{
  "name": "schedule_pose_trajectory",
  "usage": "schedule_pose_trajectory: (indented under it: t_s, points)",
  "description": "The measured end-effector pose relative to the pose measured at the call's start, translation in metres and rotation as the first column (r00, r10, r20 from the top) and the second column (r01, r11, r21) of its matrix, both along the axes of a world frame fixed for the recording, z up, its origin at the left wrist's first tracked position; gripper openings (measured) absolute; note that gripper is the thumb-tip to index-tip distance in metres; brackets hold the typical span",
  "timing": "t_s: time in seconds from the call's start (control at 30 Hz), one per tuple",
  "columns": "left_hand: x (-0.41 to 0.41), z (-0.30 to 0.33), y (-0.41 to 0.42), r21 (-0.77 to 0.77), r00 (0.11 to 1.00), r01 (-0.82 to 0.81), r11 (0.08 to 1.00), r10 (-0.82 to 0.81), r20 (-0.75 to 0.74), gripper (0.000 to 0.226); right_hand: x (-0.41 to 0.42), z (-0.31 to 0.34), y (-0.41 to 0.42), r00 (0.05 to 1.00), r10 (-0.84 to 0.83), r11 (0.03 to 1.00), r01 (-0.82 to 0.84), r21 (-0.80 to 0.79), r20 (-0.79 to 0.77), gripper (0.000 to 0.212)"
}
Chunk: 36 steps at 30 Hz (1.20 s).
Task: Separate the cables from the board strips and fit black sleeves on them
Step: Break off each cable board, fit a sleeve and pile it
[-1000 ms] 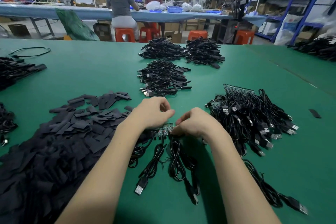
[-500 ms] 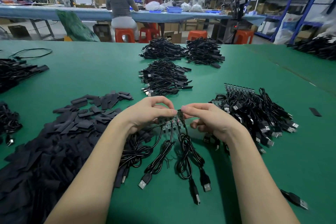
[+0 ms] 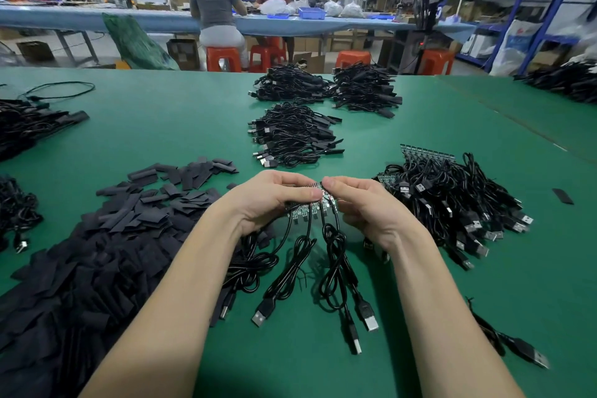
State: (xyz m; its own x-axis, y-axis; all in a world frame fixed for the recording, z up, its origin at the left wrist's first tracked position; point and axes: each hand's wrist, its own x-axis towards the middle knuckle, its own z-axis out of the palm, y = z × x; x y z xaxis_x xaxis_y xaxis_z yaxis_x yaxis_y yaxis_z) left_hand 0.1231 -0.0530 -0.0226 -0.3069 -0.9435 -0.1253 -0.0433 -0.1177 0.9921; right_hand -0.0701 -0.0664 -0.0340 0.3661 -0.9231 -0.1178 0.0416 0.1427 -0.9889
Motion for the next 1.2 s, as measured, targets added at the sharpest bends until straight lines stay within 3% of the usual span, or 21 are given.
schedule_pose_trajectory:
  t_s: [0.23, 0.5, 0.7, 0.77, 0.83, 0.9, 0.97, 1.0, 1.07, 1.13, 1.2]
  points:
    - [0.003, 0.003, 0.003, 0.018, 0.999, 0.038, 0.999, -0.037, -0.039, 0.022, 0.007, 0.003, 0.0, 0.988, 0.031, 0.984, -0.057, 0.171, 0.153, 0.02]
    - [0.003, 0.002, 0.004, 0.089, 0.999, 0.026, 0.996, -0.023, -0.026, 0.033, 0.009, 0.006, 0.0, 0.984, -0.063, 0.949, 0.007, 0.316, 0.167, 0.028]
    - [0.004, -0.002, 0.001, 0.102, 0.986, 0.078, 0.992, -0.062, -0.155, 0.031, 0.009, 0.006, 0.003, 0.989, -0.065, 0.95, 0.021, 0.31, 0.132, 0.021]
    - [0.005, -0.002, -0.001, 0.076, 0.996, 0.034, 0.997, -0.027, -0.087, 0.024, 0.001, 0.01, 0.002, 0.993, -0.057, 0.962, 0.028, 0.27, 0.1, 0.028]
    - [0.008, -0.001, -0.003, -0.002, 0.994, -0.054, 0.999, 0.054, 0.09, 0.017, -0.01, 0.017, 0.001, 0.994, -0.102, 0.978, 0.109, 0.176, -0.044, 0.023]
    - [0.01, -0.002, -0.005, -0.153, 0.936, -0.126, 0.98, 0.169, 0.309, 0.017, -0.019, 0.024, -0.001, 0.974, -0.176, 0.978, 0.189, 0.083, -0.143, 0.009]
    - [0.004, -0.004, -0.007, -0.336, 0.834, -0.167, 0.927, 0.314, 0.453, 0.018, -0.024, 0.03, -0.004, 0.974, -0.191, 0.979, 0.198, 0.044, -0.117, 0.011]
    - [-0.003, -0.004, -0.007, -0.408, 0.817, -0.189, 0.893, 0.374, 0.44, 0.016, -0.023, 0.033, -0.004, 0.978, -0.188, 0.981, 0.192, 0.033, -0.096, 0.01]
    - [-0.017, 0.0, -0.007, -0.412, 0.895, -0.245, 0.877, 0.369, 0.252, 0.008, -0.019, 0.036, -0.003, 0.974, -0.208, 0.977, 0.211, 0.024, -0.084, 0.009]
    - [-0.032, 0.003, -0.006, -0.224, 0.965, -0.257, 0.94, 0.26, -0.017, 0.01, -0.015, 0.035, -0.003, 0.962, -0.265, 0.963, 0.267, 0.036, -0.066, 0.012]
    - [-0.043, 0.004, -0.003, -0.056, 0.961, -0.213, 0.975, 0.199, -0.19, 0.016, -0.014, 0.031, -0.004, 0.949, -0.313, 0.946, 0.314, 0.078, -0.024, 0.014]
